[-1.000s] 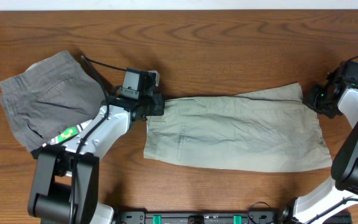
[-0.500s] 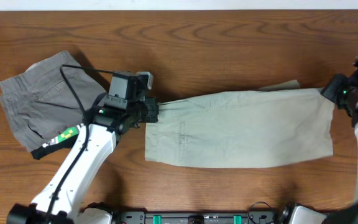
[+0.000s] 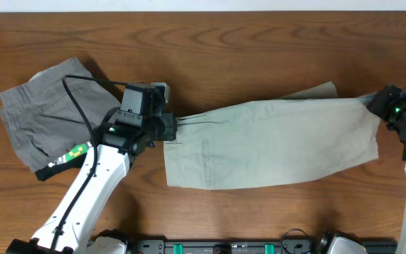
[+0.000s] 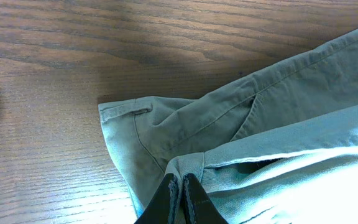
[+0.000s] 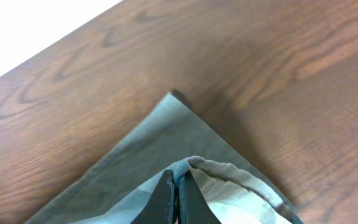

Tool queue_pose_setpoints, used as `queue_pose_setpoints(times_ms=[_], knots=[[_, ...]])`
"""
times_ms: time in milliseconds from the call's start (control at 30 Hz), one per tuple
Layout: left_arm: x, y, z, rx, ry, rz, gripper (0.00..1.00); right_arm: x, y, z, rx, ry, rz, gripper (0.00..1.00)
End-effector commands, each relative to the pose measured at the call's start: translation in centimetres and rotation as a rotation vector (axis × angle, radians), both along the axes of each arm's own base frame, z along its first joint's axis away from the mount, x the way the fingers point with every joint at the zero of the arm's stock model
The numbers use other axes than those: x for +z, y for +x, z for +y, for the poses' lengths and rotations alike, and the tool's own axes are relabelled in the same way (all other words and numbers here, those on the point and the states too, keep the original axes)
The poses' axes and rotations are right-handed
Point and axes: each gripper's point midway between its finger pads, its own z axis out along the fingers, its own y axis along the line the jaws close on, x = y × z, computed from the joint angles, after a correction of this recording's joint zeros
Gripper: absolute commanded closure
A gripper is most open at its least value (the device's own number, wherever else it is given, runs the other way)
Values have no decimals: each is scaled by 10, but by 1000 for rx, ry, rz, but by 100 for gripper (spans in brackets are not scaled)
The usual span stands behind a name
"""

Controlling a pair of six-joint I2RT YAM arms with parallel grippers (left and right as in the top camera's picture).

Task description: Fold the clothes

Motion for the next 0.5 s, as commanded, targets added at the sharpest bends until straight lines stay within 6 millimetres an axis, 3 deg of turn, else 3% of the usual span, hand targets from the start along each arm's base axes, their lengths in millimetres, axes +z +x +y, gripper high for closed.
queue_pose_setpoints(times_ms=[0,67,167,467], knots=[[2,2,5,11,28,-17,94,62,-2,5,17,-40,-159,99],[2,2,5,11,28,-17,94,79,-4,5,12,-58,-191,99],[2,2,5,11,28,-16,94,86,-5,5,13,-59,-196,99],[2,2,5,11,28,-16,94,62,2,2,11,-31,-119,99]])
